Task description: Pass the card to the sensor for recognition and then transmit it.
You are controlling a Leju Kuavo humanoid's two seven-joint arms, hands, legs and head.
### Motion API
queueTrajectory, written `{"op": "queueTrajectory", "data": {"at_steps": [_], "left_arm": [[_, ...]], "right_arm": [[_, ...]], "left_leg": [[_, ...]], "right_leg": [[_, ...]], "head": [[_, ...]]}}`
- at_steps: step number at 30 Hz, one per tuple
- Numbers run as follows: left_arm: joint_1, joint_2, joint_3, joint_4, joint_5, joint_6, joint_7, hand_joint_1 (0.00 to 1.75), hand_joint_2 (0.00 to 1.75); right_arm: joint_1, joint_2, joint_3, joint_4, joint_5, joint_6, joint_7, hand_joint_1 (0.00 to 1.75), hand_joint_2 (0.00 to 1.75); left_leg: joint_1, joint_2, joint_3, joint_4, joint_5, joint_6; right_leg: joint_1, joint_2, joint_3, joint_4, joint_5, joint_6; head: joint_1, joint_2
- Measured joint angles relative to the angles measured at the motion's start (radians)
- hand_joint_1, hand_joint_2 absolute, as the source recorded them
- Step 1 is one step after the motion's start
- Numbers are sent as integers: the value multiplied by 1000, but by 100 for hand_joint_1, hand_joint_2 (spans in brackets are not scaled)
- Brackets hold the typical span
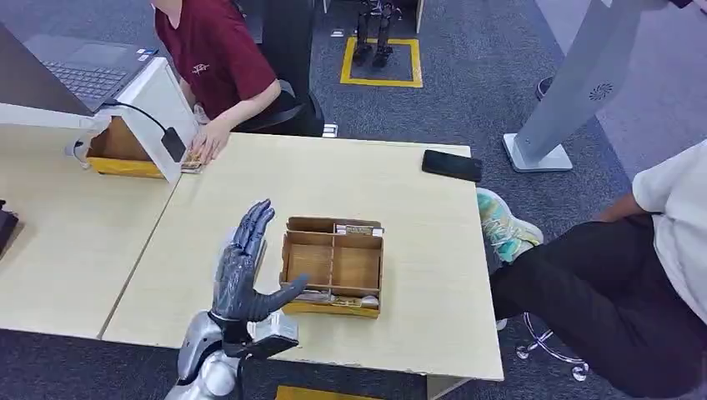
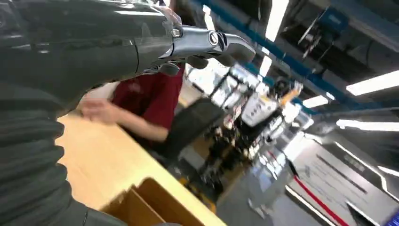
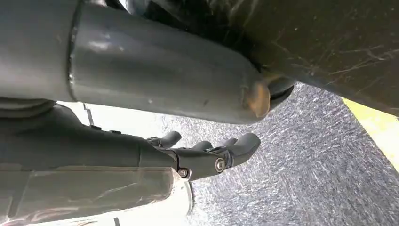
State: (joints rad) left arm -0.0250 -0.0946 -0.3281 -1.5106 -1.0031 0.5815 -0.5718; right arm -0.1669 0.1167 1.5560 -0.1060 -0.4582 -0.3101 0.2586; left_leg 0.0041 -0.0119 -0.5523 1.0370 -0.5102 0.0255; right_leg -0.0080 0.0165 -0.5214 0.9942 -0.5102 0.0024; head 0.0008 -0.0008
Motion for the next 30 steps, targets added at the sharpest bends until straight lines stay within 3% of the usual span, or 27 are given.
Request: {"op": "queueTrajectory", "data": {"at_steps": [3, 7, 15, 18, 30], "left_arm": [[14, 6, -19, 5, -199, 92, 51, 0, 175], [29, 5, -19, 12, -409, 109, 102, 0, 175], [27, 18, -18, 51, -478, 109, 182, 0, 175], [20, 19, -18, 83, -430, 109, 158, 0, 175], [-7, 29, -18, 155, -474, 110, 203, 0, 175]], "right_arm": [[0, 0, 0, 0, 2, 0, 3, 0, 0], [0, 0, 0, 0, 15, 0, 9, 0, 0], [-1, 0, 0, 0, 15, -1, 11, 0, 0], [-1, 0, 0, 0, 14, -3, 11, 0, 0], [0, 0, 0, 0, 19, -10, 11, 0, 0]], "left_leg": [[0, 0, 0, 0, 0, 0], [0, 0, -1, 0, 0, 0], [0, 0, 0, 0, 0, 0], [0, 0, 0, 0, 0, 0], [0, 0, -1, 0, 0, 0]], "right_leg": [[0, 0, 0, 0, 0, 0], [0, 0, 0, 0, 0, 0], [0, 0, 0, 0, 0, 0], [0, 0, 0, 0, 0, 0], [0, 0, 0, 0, 0, 0]], "head": [[0, 0], [0, 0], [0, 0], [0, 0], [0, 0]]}}
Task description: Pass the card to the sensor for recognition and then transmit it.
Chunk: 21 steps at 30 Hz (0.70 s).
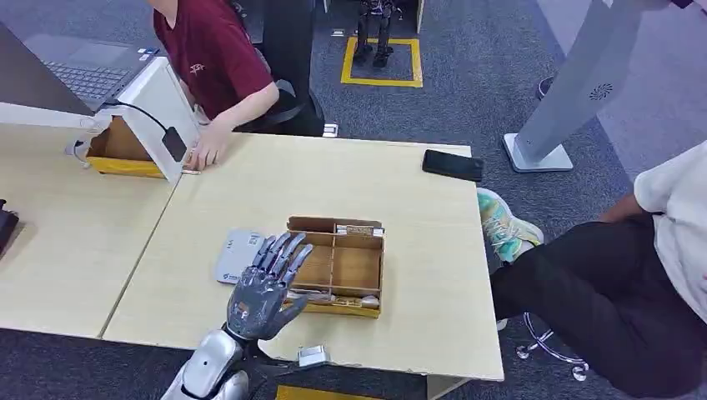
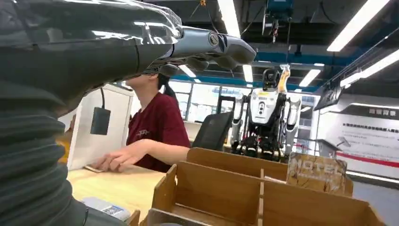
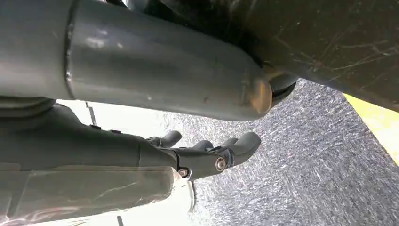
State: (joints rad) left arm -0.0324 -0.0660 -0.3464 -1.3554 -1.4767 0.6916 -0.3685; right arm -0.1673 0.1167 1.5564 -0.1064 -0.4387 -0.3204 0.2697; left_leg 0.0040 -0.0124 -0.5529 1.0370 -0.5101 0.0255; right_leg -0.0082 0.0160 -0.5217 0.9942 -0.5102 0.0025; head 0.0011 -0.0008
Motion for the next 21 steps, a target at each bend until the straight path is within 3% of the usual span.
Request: {"op": "queueTrajectory", "data": {"at_steps": [21], "left_arm": [[-27, 8, 0, 84, 14, 0, -3, 0, 175]], "right_arm": [[0, 0, 0, 0, 13, -1, 2, 0, 0]], "left_leg": [[0, 0, 0, 0, 0, 0]], "right_leg": [[0, 0, 0, 0, 0, 0]], "head": [[0, 0]]}}
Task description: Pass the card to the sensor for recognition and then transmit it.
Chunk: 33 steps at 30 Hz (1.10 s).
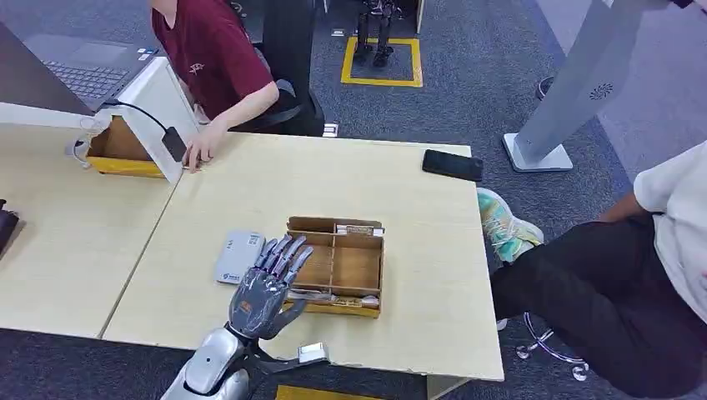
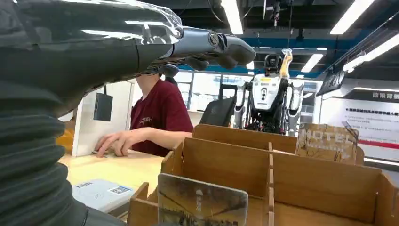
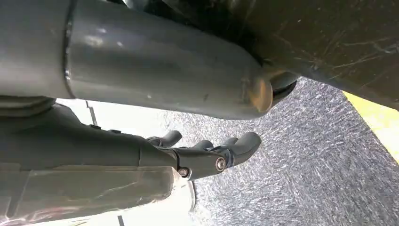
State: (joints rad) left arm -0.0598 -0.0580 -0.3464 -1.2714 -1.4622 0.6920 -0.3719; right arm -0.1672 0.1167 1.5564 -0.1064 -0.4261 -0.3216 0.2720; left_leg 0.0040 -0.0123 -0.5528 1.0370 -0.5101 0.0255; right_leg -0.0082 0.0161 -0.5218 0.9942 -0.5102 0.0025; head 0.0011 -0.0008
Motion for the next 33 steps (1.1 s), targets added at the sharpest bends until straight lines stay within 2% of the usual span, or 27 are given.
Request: {"op": "queueTrajectory", "data": {"at_steps": [6, 13, 24, 25, 26, 28, 33], "left_arm": [[-2, 0, 0, 21, 31, 0, -11, 0, 175], [-9, 1, -1, 57, 111, 0, -57, 0, 175], [-24, 10, -16, 97, 101, 0, -35, 0, 175], [-25, 11, -17, 101, 101, 0, -35, 44, 175], [-27, 11, -17, 106, 105, 0, -35, 169, 175], [-33, 15, -20, 121, 125, 0, -35, 175, 175], [-37, 25, -40, 150, 158, -2, -35, 175, 175]], "right_arm": [[0, 0, 0, -1, 0, -2, 3, 0, 0], [0, 0, 0, -1, 0, -2, 3, 0, 0], [0, 0, 0, -1, 0, -2, 3, 0, 0], [0, 0, 0, -1, 0, -2, 3, 0, 0], [0, 0, 0, -1, 0, -2, 3, 0, 0], [0, 0, 0, -1, 0, -2, 3, 0, 0], [0, 0, 0, -1, -1, -2, 3, 0, 0]], "left_leg": [[0, 0, 0, 0, 0, 0], [0, 0, 0, 0, 0, 0], [0, 0, 0, 0, 0, 0], [0, 0, 0, 0, 0, 0], [0, 0, 0, 0, 0, 0], [0, 0, 0, 0, 0, 0], [0, 0, 0, 0, 0, 0]], "right_leg": [[0, 0, 0, 0, 0, 0], [0, 0, 0, 0, 0, 0], [0, 0, 0, 0, 0, 0], [0, 0, 0, 0, 0, 0], [0, 0, 0, 0, 0, 0], [0, 0, 0, 0, 0, 0], [0, 0, 0, 0, 0, 0]], "head": [[0, 0], [0, 0], [0, 0], [0, 0], [0, 0], [0, 0], [0, 0]]}}
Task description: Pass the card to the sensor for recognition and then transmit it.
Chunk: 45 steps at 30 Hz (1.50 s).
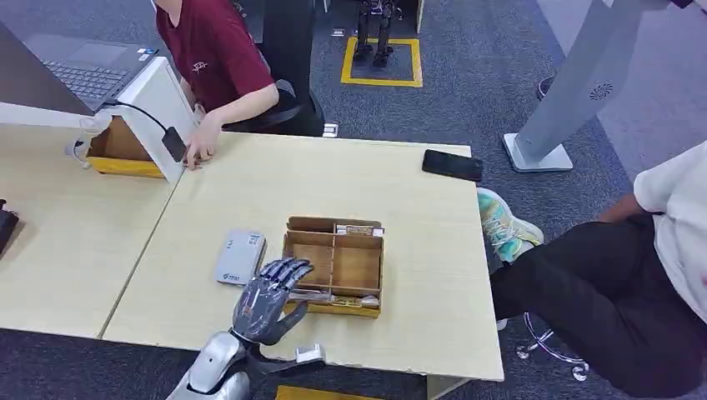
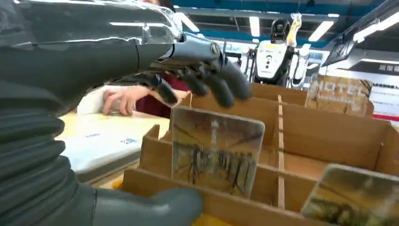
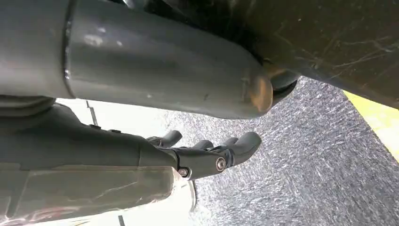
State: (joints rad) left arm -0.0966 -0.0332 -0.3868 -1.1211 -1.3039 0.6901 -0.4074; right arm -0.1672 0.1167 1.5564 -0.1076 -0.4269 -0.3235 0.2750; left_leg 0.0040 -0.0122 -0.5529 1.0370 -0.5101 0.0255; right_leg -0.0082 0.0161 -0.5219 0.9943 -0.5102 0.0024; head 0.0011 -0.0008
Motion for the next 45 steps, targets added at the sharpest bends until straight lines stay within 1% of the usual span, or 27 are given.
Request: {"op": "queueTrajectory", "data": {"at_steps": [10, 19, 25, 27, 29, 34, 40, 45], "left_arm": [[-26, 16, -31, 19, 40, -19, 3, 175, 175], [-33, 25, -48, 26, 51, -24, 3, 175, 175], [-37, 25, -50, 29, 100, -34, -6, 175, 175], [-45, 25, -50, 28, 135, -53, -19, 175, 175], [-61, 25, -50, 13, 169, -86, -26, 175, 175], [-134, 34, -50, -35, 216, -155, -26, 175, 175], [-247, 50, -27, -67, 268, -222, -8, 175, 175], [-336, 62, 2, -71, 292, -269, 21, 175, 175]], "right_arm": [[0, 0, 0, 0, 1, 0, 0, 0, 0], [0, 0, 0, 0, 3, 0, 0, 0, 0], [0, 0, 0, 0, 3, 2, 0, 0, 0], [0, 0, 0, 0, 2, 3, 0, 0, 0], [0, 0, 0, 0, 2, 3, 0, 0, 0], [0, 0, 0, 0, 2, 3, 0, 0, 0], [0, 0, 0, 0, 0, 8, 0, 0, 0], [0, 0, 0, 0, 2, 10, -3, 0, 0]], "left_leg": [[0, 0, 0, 0, 0, 0], [0, 0, 0, 0, 0, 0], [0, 0, 0, 0, 0, 0], [0, 0, 0, 0, 0, 0], [0, 0, 0, 0, 1, 0], [0, 0, 0, 0, 1, 1], [0, 0, 0, 0, 1, 1], [0, 0, 0, 0, 1, 1]], "right_leg": [[0, 0, 0, 0, 0, 0], [0, 0, 0, 0, 0, 0], [0, 0, 0, 0, 0, 0], [0, 0, 0, 0, 0, 0], [0, 0, 0, 0, 0, 0], [0, 0, 0, 0, 1, 1], [0, 0, 0, 1, 1, 1], [0, 0, 0, 1, 1, 1]], "head": [[0, 0], [0, 0], [0, 0], [0, 0], [0, 0], [0, 0], [0, 0], [0, 0]]}}
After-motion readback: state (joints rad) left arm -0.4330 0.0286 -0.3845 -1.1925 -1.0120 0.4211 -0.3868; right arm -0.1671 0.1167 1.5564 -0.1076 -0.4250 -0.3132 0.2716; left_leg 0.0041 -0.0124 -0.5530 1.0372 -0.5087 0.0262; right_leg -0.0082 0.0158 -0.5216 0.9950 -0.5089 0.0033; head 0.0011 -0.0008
